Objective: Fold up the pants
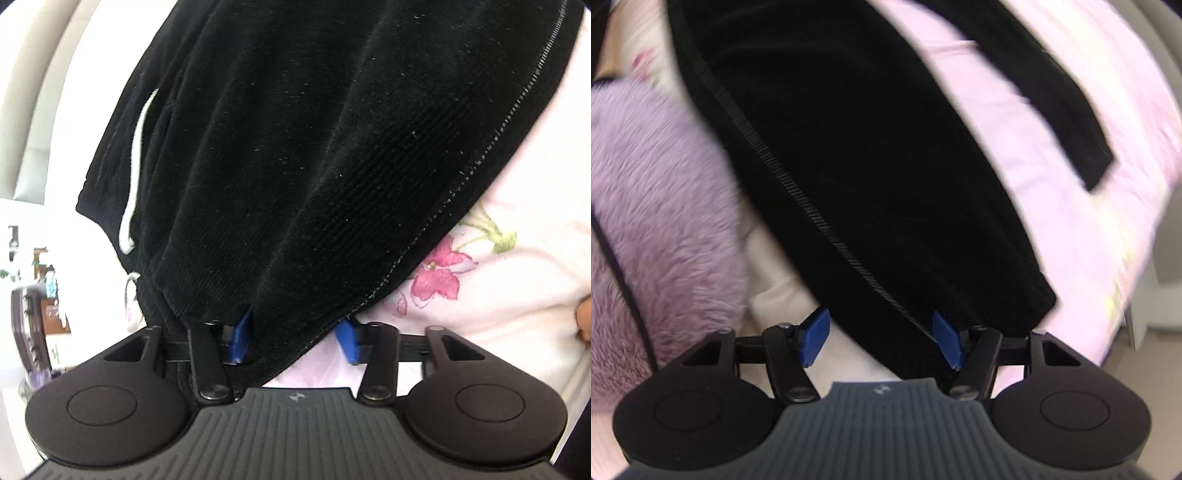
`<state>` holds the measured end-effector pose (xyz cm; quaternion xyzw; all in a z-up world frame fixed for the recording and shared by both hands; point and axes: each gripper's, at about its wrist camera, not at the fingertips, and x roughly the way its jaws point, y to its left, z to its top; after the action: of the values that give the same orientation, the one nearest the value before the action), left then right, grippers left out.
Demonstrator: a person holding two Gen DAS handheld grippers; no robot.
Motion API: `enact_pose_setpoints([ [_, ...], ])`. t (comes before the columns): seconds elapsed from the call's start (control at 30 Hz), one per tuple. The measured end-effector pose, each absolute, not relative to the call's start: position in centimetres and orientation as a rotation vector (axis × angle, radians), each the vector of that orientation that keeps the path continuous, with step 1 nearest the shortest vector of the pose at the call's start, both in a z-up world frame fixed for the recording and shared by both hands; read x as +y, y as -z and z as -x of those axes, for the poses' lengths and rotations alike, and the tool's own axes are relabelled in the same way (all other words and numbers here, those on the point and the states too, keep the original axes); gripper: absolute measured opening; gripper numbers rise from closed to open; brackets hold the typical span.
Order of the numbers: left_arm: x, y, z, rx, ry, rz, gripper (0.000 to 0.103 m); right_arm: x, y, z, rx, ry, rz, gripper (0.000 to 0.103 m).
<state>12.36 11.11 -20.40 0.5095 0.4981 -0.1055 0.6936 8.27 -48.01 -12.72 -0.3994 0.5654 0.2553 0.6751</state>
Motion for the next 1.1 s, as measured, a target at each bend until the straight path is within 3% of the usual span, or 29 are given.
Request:
enact_pose_setpoints([
  [0.13,10.7,20.0,-12.1,1.088,0.153,-1.081,0.034,-46.8,14.0,-7.6,1.252,-0.602,0.995,0.061],
  [0.2,10.9,19.3,-12.3,1.072,0.124,-1.049,0.03,-46.6,13.7,-7.3,1.215,-0.572,0.976,0.042],
  [0.23,11.0,18.9,-12.2,1.059,0.109,-1.027,0.028,-46.7,13.3,-7.0,1.197,-0.557,0.963,0.023],
  [0.3,11.3,17.6,-12.3,1.028,0.081,-0.969,0.027,-46.9,12.0,-6.5,1.179,-0.54,0.911,0.001],
  [0.5,12.7,12.1,-12.7,0.922,-0.011,-0.705,0.023,-47.8,7.3,-4.6,1.004,-0.378,0.816,0.0],
  [0.7,11.9,7.3,-15.2,0.808,-0.096,-0.595,0.021,-47.5,1.8,-8.0,0.823,-0.176,0.774,0.0],
  [0.9,11.2,3.5,-21.1,0.76,-0.175,-0.501,0.021,-46.0,-0.4,-15.7,0.771,-0.042,0.811,0.0],
  [1.1,10.2,3.0,-28.8,0.779,-0.209,-0.504,0.02,-45.3,0.6,-25.0,0.769,0.06,0.82,0.0],
])
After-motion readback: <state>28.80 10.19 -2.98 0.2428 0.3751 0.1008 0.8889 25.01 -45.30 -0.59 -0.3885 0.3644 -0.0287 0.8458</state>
